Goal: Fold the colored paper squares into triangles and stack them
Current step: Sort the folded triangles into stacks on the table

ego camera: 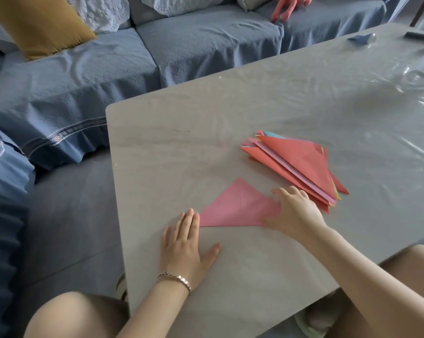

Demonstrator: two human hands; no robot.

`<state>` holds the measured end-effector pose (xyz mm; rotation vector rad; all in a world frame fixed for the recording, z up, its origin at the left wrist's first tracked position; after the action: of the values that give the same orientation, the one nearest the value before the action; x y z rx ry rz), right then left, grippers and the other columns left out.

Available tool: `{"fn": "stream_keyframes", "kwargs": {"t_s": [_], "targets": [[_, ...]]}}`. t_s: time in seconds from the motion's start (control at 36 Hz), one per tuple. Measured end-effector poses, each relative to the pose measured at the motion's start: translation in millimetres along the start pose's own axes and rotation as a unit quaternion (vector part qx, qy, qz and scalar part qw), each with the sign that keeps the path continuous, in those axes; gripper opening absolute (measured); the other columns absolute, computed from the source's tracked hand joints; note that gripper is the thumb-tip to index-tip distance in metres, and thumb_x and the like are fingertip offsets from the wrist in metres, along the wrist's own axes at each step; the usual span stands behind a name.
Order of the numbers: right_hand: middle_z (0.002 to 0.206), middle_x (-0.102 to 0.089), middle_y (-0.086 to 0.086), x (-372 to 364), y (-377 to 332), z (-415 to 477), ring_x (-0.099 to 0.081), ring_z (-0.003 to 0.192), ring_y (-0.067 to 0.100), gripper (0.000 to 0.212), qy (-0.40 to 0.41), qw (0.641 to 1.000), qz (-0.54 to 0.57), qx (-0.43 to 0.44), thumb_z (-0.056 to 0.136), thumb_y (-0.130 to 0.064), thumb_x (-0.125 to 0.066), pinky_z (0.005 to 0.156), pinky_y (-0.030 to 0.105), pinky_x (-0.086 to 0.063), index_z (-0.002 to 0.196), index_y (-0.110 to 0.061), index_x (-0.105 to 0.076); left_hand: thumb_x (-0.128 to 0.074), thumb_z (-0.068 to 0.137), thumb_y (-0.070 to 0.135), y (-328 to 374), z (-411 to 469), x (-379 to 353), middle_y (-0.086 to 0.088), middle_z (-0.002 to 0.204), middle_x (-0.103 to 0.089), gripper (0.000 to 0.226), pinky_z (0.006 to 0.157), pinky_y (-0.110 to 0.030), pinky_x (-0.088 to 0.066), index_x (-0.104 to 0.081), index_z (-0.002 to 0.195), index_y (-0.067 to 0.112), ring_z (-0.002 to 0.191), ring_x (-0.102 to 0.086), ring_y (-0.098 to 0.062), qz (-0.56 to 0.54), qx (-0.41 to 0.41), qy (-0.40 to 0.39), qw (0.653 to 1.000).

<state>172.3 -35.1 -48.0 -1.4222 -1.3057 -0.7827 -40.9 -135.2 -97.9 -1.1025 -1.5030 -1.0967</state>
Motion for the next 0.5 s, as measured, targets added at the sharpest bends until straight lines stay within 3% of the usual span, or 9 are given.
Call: {"fn": "stream_keyframes", "kwargs": {"t_s": [0.06, 0.14, 0.22, 0.31, 0.42, 0.47, 0.5], "targets": [[0.117, -0.050, 0.000, 0.8, -10.3, 7.8, -0.040, 0.116, 0.023, 0.070, -0.029, 0.999, -0.011, -0.028, 0.067, -0.055, -0.070, 0.085, 0.031, -0.039, 0.124, -0.022, -0.045, -0.010, 0.087, 0.066, 1.1, -0.4, 5.3, -0.003, 0.126, -0.059, 0.083, 0.092, -0.036, -0.028, -0.061, 0.118, 0.009, 0.112, -0.057, -0.018, -0.005, -0.007, 0.001, 1.000], [0.101, -0.053, 0.002, -0.7, -17.5, 12.7, -0.049, 0.101, 0.024, 0.064, -0.065, 0.995, 0.022, -0.075, 0.068, -0.050, -0.071, 0.069, 0.027, -0.039, 0.117, -0.019, -0.043, -0.029, 0.077, 0.066, 2.4, -0.1, 6.4, -0.003, 0.124, -0.061, 0.077, 0.091, -0.035, -0.029, -0.063, 0.115, 0.009, 0.109, -0.061, -0.019, 0.006, -0.019, 0.019, 1.000], [0.090, -0.054, 0.001, -2.8, -19.2, 13.0, -0.052, 0.082, 0.022, 0.043, -0.085, 0.992, 0.044, -0.076, 0.069, -0.039, -0.073, 0.061, 0.025, -0.039, 0.099, -0.019, -0.050, -0.032, 0.072, 0.066, 3.2, -1.0, 5.1, -0.002, 0.123, -0.061, 0.077, 0.093, -0.038, -0.038, -0.064, 0.114, 0.010, 0.107, -0.062, -0.019, 0.015, -0.012, 0.026, 0.999], [0.082, -0.051, 0.004, -6.8, -14.9, 9.9, -0.051, 0.071, 0.023, 0.021, -0.072, 0.992, 0.094, -0.042, 0.072, -0.025, -0.071, 0.048, 0.024, -0.032, 0.072, -0.016, -0.052, -0.033, 0.070, 0.066, 4.3, 1.0, 5.7, -0.004, 0.118, -0.064, 0.077, 0.081, -0.041, -0.051, -0.066, 0.110, 0.009, 0.101, -0.064, -0.022, 0.016, -0.013, 0.038, 0.999], [0.059, -0.037, -0.005, -3.7, 0.3, 3.5, -0.032, 0.055, 0.015, 0.039, 0.001, 0.979, 0.202, 0.026, 0.079, -0.011, -0.066, 0.043, 0.022, -0.024, 0.057, -0.018, -0.034, -0.035, 0.072, 0.063, 4.1, 4.4, 9.5, -0.006, 0.113, -0.065, 0.071, 0.085, -0.038, -0.049, -0.065, 0.108, 0.010, 0.097, -0.065, -0.025, 0.005, -0.023, 0.063, 0.998], [0.059, -0.040, -0.007, 7.2, 7.6, 5.1, -0.035, 0.059, 0.016, 0.032, 0.072, 0.964, 0.250, 0.046, 0.080, -0.006, -0.064, 0.046, 0.023, -0.025, 0.060, -0.021, -0.042, -0.036, 0.073, 0.058, 3.6, 6.5, 11.1, -0.007, 0.112, -0.065, 0.067, 0.086, -0.038, -0.048, -0.064, 0.109, 0.008, 0.099, -0.064, -0.026, -0.016, -0.022, 0.079, 0.996], [0.064, -0.046, -0.006, 13.6, 12.8, 9.4, -0.041, 0.063, 0.017, 0.020, 0.110, 0.955, 0.274, 0.036, 0.080, -0.005, -0.064, 0.048, 0.025, -0.027, 0.071, -0.020, -0.053, -0.038, 0.074, 0.054, 3.9, 6.6, 12.5, -0.007, 0.110, -0.066, 0.064, 0.084, -0.039, -0.050, -0.065, 0.108, 0.007, 0.098, -0.065, -0.026, -0.026, -0.021, 0.085, 0.996]]}}
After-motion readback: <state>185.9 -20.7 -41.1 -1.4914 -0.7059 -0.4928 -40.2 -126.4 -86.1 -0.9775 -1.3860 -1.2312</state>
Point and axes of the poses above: each hand's wrist, its own z-axis towards the middle knuckle, its own x-axis out of the back of the hand, y = z × x, the point moved 1 cm from there along z, towards the middle knuckle
